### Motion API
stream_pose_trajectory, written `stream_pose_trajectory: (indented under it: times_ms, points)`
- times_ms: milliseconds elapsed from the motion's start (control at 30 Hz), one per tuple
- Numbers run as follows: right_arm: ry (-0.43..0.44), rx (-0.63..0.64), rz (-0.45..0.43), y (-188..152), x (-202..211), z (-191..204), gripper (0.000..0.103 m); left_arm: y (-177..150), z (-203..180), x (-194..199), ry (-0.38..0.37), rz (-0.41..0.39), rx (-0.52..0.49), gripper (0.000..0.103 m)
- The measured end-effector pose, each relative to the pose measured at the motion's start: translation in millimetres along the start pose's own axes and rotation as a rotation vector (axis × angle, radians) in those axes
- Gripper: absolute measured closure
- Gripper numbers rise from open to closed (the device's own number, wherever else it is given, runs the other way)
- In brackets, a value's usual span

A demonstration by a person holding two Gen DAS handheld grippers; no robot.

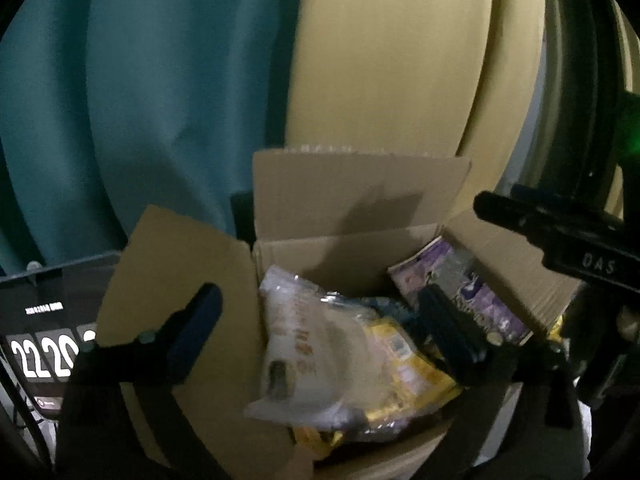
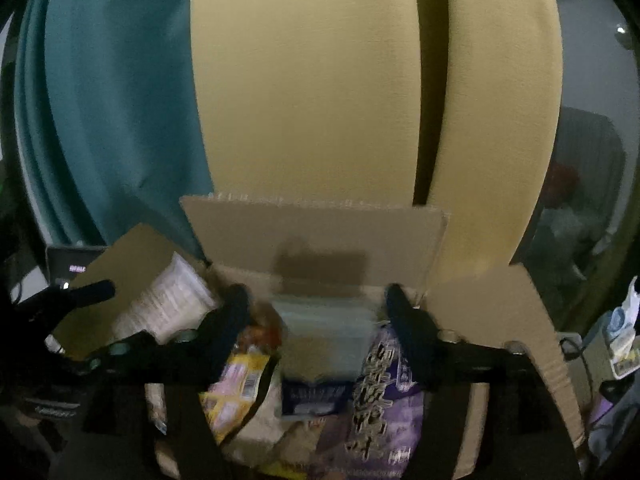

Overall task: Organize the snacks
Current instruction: 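Open both tools to drop the cracker box and bread bag inside, then withdraw both tools from the box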

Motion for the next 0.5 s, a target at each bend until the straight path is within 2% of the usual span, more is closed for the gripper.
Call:
stream_pose_trajectory:
  times_ms: [133,500]
  points:
    - [-0.007,0.01,-0.043,10,16,0,0.016,11,0,17,0.009,-0.036,-0.004,0.001]
    - [-0.015,0.029,-0.028,2,66,9,0.016,15,-16,79,-0.012,-0.077,-0.015,0.001]
Point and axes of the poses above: each gripper's, at about its wrist camera, not at the fingertips, and x roughly against the way its jaws point, z to its left, y to its top, the point moved 9 cm from there along -x, roughly the way its jaws point, and after that the axes turned 13 degrees about -z, right-handed, at the moved point
